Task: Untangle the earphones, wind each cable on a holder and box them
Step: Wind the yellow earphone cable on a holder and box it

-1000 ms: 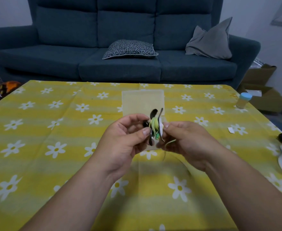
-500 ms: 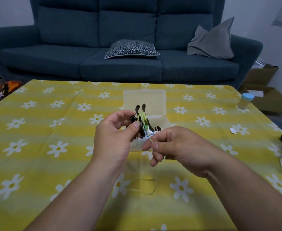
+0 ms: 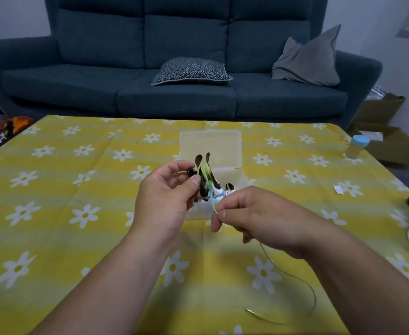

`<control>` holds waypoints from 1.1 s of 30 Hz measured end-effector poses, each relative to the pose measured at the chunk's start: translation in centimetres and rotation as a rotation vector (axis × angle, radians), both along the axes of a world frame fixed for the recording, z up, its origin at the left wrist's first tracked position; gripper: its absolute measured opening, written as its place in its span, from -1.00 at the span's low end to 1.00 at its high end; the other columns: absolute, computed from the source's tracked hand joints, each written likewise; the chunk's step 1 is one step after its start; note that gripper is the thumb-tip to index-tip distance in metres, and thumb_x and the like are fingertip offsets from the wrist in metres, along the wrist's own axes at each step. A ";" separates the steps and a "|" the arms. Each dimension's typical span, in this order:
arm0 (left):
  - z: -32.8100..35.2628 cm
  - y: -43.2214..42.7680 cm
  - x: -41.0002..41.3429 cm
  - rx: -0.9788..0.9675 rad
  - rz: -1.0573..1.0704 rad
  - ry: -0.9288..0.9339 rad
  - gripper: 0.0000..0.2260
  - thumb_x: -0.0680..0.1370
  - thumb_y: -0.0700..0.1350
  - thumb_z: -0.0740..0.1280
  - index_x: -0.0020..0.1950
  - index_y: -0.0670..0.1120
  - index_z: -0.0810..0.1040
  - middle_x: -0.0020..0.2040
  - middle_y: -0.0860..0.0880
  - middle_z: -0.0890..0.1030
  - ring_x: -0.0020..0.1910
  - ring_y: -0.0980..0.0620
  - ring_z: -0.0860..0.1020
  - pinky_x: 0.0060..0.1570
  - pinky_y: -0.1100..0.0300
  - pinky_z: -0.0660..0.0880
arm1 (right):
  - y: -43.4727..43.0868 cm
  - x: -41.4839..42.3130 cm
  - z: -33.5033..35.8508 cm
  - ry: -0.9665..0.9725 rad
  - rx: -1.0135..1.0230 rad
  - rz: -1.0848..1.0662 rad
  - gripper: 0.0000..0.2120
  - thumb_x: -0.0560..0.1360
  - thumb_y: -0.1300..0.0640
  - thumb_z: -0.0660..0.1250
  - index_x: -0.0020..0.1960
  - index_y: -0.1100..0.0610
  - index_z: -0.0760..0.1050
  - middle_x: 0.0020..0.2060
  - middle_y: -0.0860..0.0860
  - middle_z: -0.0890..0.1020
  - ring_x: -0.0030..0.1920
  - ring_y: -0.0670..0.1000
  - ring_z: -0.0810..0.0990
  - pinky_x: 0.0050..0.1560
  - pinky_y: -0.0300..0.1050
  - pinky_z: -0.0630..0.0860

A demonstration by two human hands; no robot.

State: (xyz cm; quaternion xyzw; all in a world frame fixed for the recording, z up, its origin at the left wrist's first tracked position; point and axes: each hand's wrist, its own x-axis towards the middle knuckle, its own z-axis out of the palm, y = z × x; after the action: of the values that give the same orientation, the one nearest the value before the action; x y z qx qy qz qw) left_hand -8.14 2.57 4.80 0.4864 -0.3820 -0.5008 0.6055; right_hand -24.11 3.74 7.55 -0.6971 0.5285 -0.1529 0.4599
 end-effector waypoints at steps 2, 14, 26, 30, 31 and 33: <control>0.0 0.1 -0.1 0.011 -0.027 0.015 -0.81 0.52 -0.35 0.37 -0.02 -0.07 0.59 -0.28 -0.03 0.64 -0.42 0.07 0.54 -0.36 0.22 0.41 | 0.0 0.1 0.2 -0.017 -0.017 0.016 -0.76 0.57 0.11 0.26 -0.19 0.01 0.67 -0.39 -0.18 0.44 -0.27 -0.07 0.40 -0.16 -0.05 0.49; 0.1 0.2 0.1 -0.184 -0.096 -0.356 -0.74 0.46 -0.39 0.42 -0.07 -0.03 0.62 -0.19 0.06 0.67 -0.36 0.09 0.58 -0.26 0.27 0.51 | 0.2 -0.6 1.4 -0.235 -0.095 -0.131 -0.74 0.54 0.24 0.27 -0.28 0.20 0.61 -0.56 -0.13 0.34 -0.50 -0.13 0.30 -0.27 -0.05 0.35; 0.2 0.7 -0.7 -0.199 -0.314 -0.338 -0.75 0.45 -0.45 0.41 -0.10 -0.10 0.62 -0.16 -0.05 0.65 -0.29 -0.25 0.59 -0.28 0.22 0.55 | -1.2 -2.6 1.6 -0.339 -0.310 -0.486 -0.78 0.55 0.16 0.38 -0.22 0.26 0.61 -0.60 -0.19 0.44 -0.47 -0.18 0.40 -0.17 -0.13 0.49; 0.2 1.0 -1.0 -0.176 -0.397 -0.257 -0.77 0.45 -0.47 0.40 -0.08 -0.14 0.62 -0.16 -0.08 0.64 -0.36 -0.08 0.58 -0.27 0.16 0.56 | -1.6 -2.7 0.9 -0.278 -0.373 -0.496 -0.81 0.50 0.10 0.45 -0.24 0.17 0.63 -0.49 -0.13 0.52 -0.39 -0.12 0.46 -0.12 0.07 0.57; 0.2 1.1 -1.0 -0.166 -0.413 -0.224 -0.77 0.45 -0.47 0.39 -0.07 -0.15 0.62 -0.17 -0.08 0.63 -0.37 -0.05 0.58 -0.28 0.18 0.54 | -1.6 -2.7 0.8 -0.269 -0.377 -0.509 -0.81 0.49 0.08 0.46 -0.26 0.15 0.63 -0.47 -0.08 0.52 -0.37 -0.08 0.45 -0.11 0.11 0.58; 0.3 1.1 -1.0 -0.138 -0.429 -0.147 -0.78 0.45 -0.46 0.40 -0.07 -0.15 0.62 -0.19 -0.07 0.63 -0.37 -0.03 0.56 -0.31 0.24 0.49 | -1.8 -2.8 0.7 -0.290 -0.341 -0.538 -0.77 0.49 0.07 0.46 -0.30 0.14 0.61 -0.51 -0.10 0.47 -0.41 -0.07 0.42 -0.11 0.13 0.57</control>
State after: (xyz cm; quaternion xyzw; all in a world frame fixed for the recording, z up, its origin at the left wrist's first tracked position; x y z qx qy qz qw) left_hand -9.17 3.69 5.10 0.3868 -0.5531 -0.5541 0.4873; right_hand -26.91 1.98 8.21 -0.5707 0.5891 -0.4521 0.3505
